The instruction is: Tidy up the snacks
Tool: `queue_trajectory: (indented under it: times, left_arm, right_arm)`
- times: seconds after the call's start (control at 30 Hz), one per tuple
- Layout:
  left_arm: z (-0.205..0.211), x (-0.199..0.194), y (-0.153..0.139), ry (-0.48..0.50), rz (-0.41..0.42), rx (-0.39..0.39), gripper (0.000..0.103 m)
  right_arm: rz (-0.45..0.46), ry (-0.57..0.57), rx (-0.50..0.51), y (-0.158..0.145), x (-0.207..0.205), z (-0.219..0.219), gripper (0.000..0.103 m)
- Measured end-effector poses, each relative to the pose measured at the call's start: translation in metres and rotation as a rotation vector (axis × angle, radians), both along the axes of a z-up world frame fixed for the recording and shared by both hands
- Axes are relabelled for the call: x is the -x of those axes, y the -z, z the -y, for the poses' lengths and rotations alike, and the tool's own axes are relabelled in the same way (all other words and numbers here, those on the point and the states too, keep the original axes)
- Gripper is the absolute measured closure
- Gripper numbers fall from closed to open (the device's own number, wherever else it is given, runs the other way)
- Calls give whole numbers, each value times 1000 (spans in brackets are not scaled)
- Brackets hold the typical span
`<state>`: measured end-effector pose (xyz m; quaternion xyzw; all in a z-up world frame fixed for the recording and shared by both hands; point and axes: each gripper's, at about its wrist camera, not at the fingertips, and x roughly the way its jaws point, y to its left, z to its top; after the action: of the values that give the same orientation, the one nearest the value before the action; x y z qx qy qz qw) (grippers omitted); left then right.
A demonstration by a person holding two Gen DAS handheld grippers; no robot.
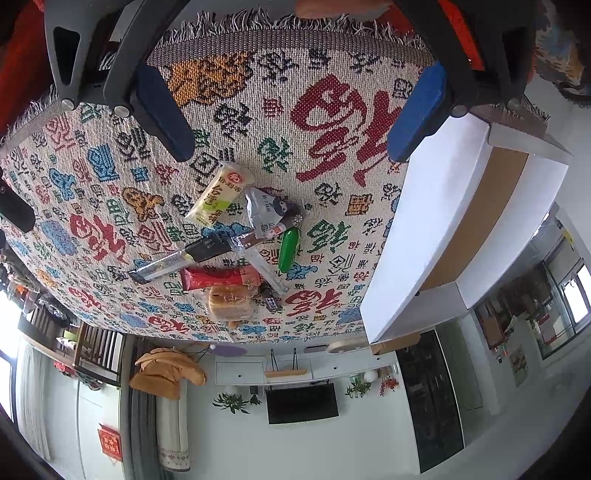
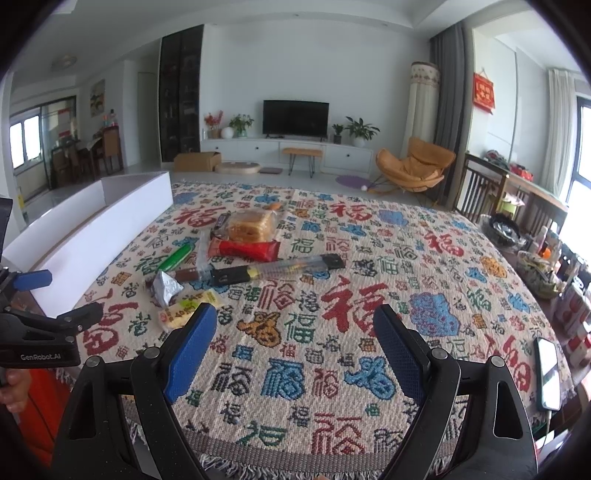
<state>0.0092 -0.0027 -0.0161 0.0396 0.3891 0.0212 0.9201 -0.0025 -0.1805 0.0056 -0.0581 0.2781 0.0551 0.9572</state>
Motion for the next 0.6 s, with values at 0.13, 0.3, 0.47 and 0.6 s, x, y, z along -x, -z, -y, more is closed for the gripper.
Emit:
queue_trajectory:
  times: [0.13, 0.3, 0.47, 0.6]
  left_arm:
    - [0, -3, 6, -2, -18, 3, 0]
    - [-3, -8, 13, -9, -42, 12, 0]
    - [-4, -13, 18, -10, -59, 15, 0]
    - [-4, -18, 25, -12, -78, 20, 0]
  right_arm:
    - [-12, 8, 4, 4, -3, 1, 14]
    - [-28, 9, 12, 9, -6, -1, 14]
    - [-38, 7, 21, 12, -9, -1, 14]
    - [-54, 10, 22, 18, -13, -1, 14]
